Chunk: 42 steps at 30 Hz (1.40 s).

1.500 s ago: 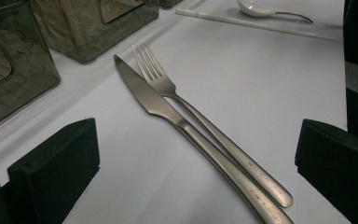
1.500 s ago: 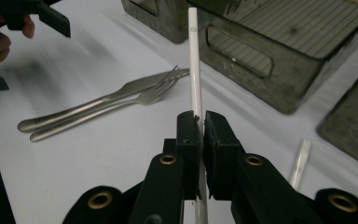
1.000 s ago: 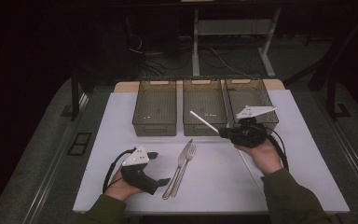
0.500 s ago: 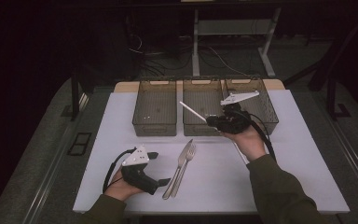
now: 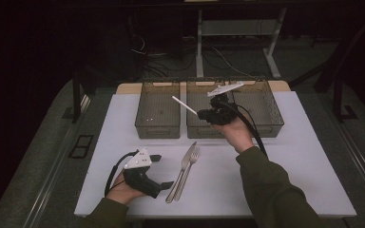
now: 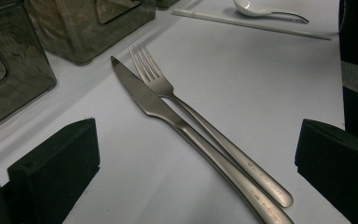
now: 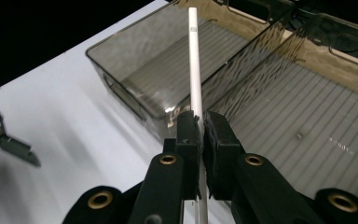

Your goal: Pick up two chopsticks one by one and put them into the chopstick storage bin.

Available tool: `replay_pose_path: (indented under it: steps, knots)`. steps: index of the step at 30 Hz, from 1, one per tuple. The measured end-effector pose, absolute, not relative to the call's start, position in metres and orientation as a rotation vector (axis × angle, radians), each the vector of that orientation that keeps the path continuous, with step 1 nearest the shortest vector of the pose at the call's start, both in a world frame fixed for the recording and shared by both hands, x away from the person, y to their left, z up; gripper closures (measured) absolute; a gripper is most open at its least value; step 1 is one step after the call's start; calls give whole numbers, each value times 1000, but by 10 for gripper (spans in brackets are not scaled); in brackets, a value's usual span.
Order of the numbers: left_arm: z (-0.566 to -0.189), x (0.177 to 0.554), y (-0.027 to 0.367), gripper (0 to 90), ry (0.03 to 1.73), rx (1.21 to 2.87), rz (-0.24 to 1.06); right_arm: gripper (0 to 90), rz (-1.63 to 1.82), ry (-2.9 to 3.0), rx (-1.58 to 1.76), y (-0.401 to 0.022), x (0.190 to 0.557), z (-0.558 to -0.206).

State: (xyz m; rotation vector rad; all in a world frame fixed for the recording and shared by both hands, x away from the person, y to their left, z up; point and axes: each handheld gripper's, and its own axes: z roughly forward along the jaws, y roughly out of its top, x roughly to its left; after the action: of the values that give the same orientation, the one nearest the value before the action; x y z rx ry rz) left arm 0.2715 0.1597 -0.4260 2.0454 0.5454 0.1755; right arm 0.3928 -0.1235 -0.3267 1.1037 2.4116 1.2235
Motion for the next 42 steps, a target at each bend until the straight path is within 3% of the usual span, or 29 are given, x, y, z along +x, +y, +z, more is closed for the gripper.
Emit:
replay_pose_path:
  steps: [22, 42]
  knots:
    - [-425, 272, 160, 0, 529, 2032, 165, 849, 1122, 2429, 1172, -53, 449, -334]
    - [-424, 273, 160, 0, 521, 2024, 154, 848, 964, 2473, 1225, 5, 486, -365]
